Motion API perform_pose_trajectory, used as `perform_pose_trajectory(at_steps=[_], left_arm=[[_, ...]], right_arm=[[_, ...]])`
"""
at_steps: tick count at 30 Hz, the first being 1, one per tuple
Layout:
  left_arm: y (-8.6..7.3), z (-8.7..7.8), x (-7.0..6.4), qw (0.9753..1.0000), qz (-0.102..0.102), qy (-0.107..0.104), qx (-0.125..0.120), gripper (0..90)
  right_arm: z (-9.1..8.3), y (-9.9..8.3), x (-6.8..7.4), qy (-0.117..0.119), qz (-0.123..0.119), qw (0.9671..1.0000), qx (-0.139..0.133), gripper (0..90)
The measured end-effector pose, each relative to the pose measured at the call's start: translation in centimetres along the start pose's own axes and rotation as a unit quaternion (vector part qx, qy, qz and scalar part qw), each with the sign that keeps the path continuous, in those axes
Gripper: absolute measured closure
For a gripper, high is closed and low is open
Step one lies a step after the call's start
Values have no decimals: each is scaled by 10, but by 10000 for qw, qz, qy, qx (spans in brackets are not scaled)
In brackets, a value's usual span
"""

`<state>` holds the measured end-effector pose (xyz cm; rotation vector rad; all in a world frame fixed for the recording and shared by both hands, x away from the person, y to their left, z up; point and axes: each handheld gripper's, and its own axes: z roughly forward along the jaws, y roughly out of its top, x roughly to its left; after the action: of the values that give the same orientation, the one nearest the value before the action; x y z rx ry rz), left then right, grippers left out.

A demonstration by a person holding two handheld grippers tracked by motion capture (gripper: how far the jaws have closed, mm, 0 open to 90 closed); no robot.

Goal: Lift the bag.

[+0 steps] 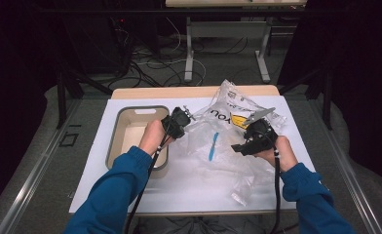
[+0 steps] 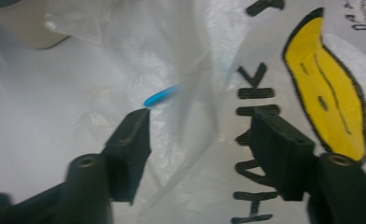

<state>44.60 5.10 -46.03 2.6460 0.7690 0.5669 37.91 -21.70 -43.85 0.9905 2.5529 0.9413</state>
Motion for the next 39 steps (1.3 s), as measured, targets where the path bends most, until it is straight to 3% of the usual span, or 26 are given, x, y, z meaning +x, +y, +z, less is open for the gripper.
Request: perform_pose_trajectory(at_steps=[9,20,28,31,32,33,35,36,37,38,39], left_arm=[[-3,-2,4,10000,-51,44,60,900],[-9,-4,7,9998,-184,43,70,899],[-11,-4,8,9998,-196,22,99,899],[-11,-4,8,9997,-201,26,96,899],[-12,-5,8,9997,-205,15,90,899],[-12,-4,8,9997,-213,9,78,899],[-13,-4,8,9997,-211,-3,79,899],[-13,-4,8,9998,-197,-11,71,899],[-13,-4,8,9998,-196,-9,86,899],[-14,-4,8,9998,-191,-16,94,899],[-14,-4,8,9998,-196,-19,86,899]], right_arm=[[-11,-16,4,144,60,9997,211,172],[-25,-50,-5,158,287,9985,438,117],[-25,-73,-11,192,517,9944,904,110],[-15,-86,-13,216,516,9907,1242,107],[-15,-86,-13,216,516,9907,1242,107],[-10,-90,-15,128,424,9875,1513,153],[-5,-94,-15,95,459,9877,1495,160],[-2,-94,-18,171,377,9858,1626,190],[6,-97,-17,147,414,9856,1632,289],[7,-96,-17,151,407,9805,1917,346],[10,-97,-16,94,452,9821,1827,409]])
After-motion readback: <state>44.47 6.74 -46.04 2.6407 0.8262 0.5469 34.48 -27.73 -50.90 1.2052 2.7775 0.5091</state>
